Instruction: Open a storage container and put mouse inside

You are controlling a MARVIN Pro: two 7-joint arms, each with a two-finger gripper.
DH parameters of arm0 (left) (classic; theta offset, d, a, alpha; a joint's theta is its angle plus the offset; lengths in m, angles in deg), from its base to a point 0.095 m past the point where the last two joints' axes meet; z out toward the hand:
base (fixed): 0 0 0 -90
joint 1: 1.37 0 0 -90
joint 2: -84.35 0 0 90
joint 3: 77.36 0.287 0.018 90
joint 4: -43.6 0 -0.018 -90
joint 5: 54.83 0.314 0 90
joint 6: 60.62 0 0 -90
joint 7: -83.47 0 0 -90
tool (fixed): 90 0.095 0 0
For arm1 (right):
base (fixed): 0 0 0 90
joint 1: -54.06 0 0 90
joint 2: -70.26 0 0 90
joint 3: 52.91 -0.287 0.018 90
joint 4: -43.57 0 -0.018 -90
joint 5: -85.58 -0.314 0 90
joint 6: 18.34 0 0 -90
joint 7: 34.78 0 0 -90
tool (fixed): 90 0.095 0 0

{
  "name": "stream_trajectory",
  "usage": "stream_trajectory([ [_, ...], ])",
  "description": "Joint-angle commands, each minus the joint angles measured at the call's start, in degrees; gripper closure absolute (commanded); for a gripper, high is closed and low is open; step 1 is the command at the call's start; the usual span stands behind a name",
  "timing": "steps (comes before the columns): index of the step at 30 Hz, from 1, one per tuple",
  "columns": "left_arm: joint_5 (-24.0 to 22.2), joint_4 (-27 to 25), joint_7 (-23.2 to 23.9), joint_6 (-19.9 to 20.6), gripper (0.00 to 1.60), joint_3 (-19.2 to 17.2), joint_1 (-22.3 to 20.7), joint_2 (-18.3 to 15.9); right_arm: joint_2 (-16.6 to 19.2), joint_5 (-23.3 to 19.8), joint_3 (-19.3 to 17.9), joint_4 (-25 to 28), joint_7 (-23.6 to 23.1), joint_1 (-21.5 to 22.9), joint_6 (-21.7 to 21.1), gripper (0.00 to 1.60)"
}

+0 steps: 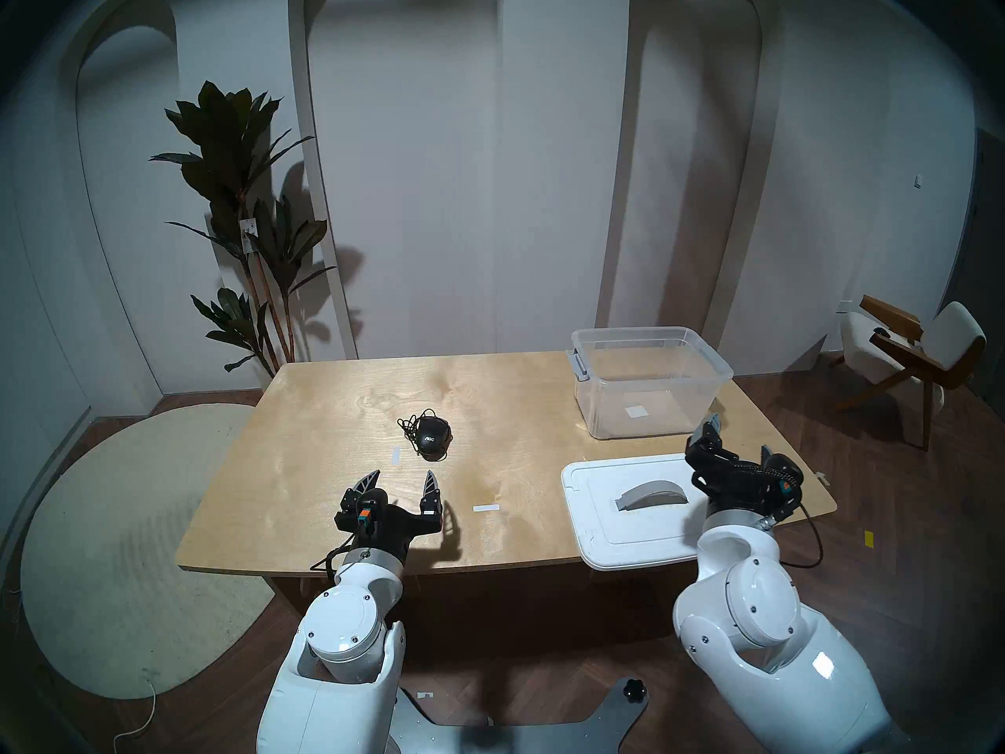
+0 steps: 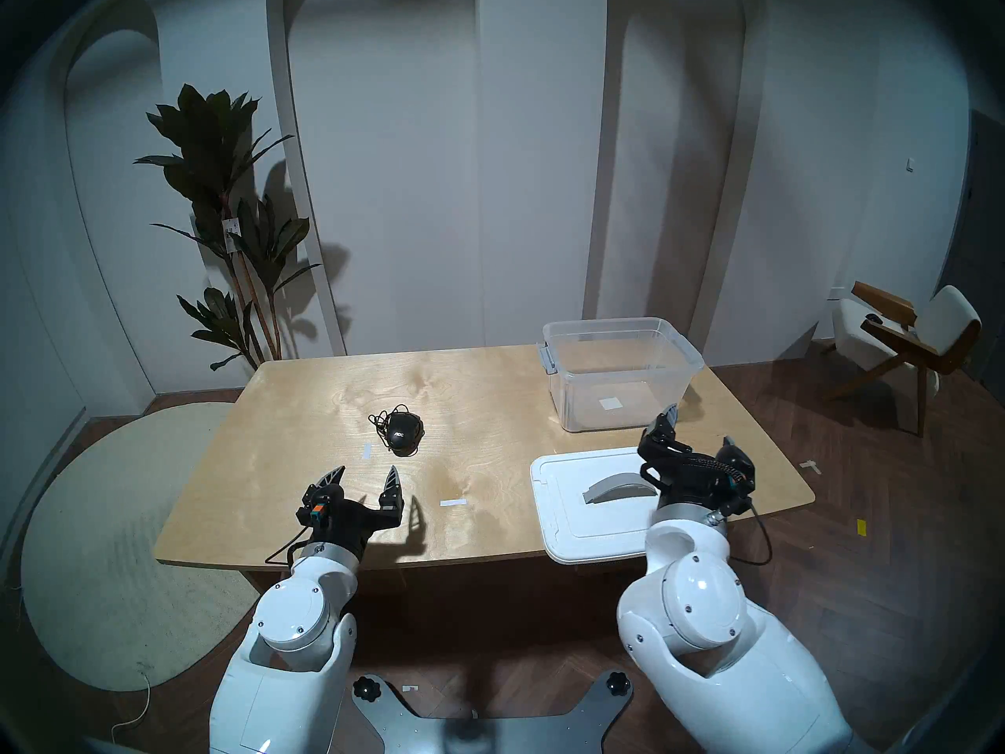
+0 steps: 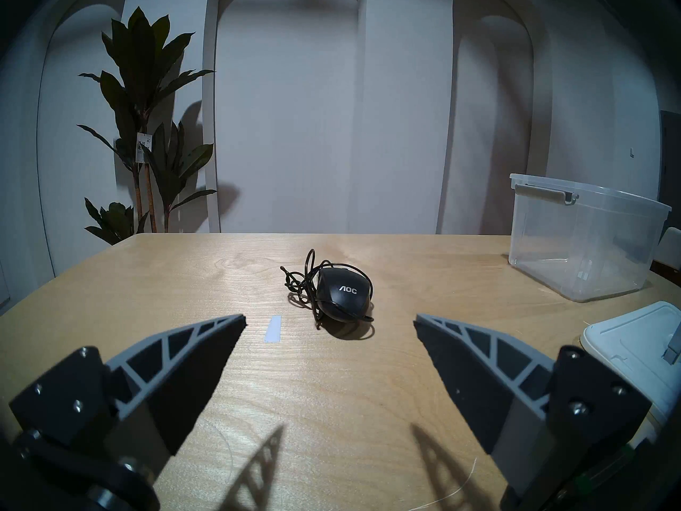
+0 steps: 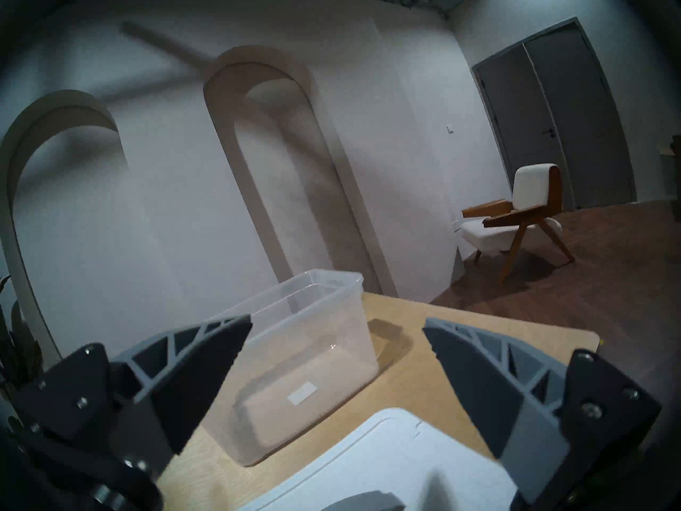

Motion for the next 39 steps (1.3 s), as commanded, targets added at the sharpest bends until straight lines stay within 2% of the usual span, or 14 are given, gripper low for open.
stream_trajectory([
  [1,0.01,-0.8,-0.01,-0.25,0.0,-0.04,-0.44,0.0,6.56,0.22,-6.05,-2.26,-5.98,-1.53,-1.72,0.0],
  [2,0.01,-0.76,-0.01,-0.25,0.0,-0.04,-0.46,0.0,6.14,0.12,-6.9,-3.02,-6.52,-1.6,-2.42,0.0],
  [3,0.01,-0.68,-0.01,-0.25,0.0,-0.03,-0.49,0.0,8.85,0.17,-8.07,-4.99,-9.3,-2.25,-2.85,0.0],
  [5,0.01,-0.65,-0.01,-0.25,0.0,-0.03,-0.5,0.0,7.7,0.45,-8.77,-5.62,-9.12,-2.11,-3.27,0.0],
  [9,0.01,-0.54,-0.01,-0.26,0.0,-0.03,-0.54,0.0,12.16,1.05,-12.77,-8.22,-14.81,-3.8,-3.89,0.0],
  [11,0.01,-0.53,-0.01,-0.27,0.0,-0.03,-0.55,0.0,11.71,1.42,-13.56,-8.5,-15.26,-3.82,-4.04,0.0],
  [17,0.01,-0.51,-0.01,-0.3,0.0,-0.03,-0.58,0.0,15.47,4.57,-16.14,-8.65,-21.48,-4.65,-3.95,0.0],
  [19,0.01,-0.54,-0.01,-0.32,0.0,-0.03,-0.59,0.0,18.12,5.72,-17.43,-8.82,-25.59,-5.35,-2.8,0.0],
  [21,0.01,-0.56,-0.01,-0.33,0.0,-0.04,-0.59,0.0,17.97,6.27,-17.91,-8.92,-25.82,-5.22,-2.63,0.0],
  [22,0.01,-0.58,-0.01,-0.34,0.0,-0.04,-0.59,0.0,19.71,5.98,-18.65,-9.34,-28.15,-5.64,-1.91,0.0],
  [25,0.01,-0.61,-0.01,-0.34,0.0,-0.04,-0.58,0.0,20.54,5.57,-20.68,-11.19,-30.23,-5.94,-1.13,0.0],
  [31,0.01,-0.64,-0.01,-0.36,0.0,-0.04,-0.57,0.0,24.23,3.07,-26.49,-19.52,-38.3,-7.78,2.19,0.0],
  [34,0.01,-0.69,-0.01,-0.37,0.0,-0.04,-0.56,0.0,25.3,2.39,-27.03,-20.67,-39.67,-8.37,3.63,0.0],
  [39,-1.69,-0.47,1.42,1.14,0.0,-0.21,-1.93,-0.04,27.52,-0.41,-28.54,-23.67,-46.02,-9.82,7.83,0.0],
])
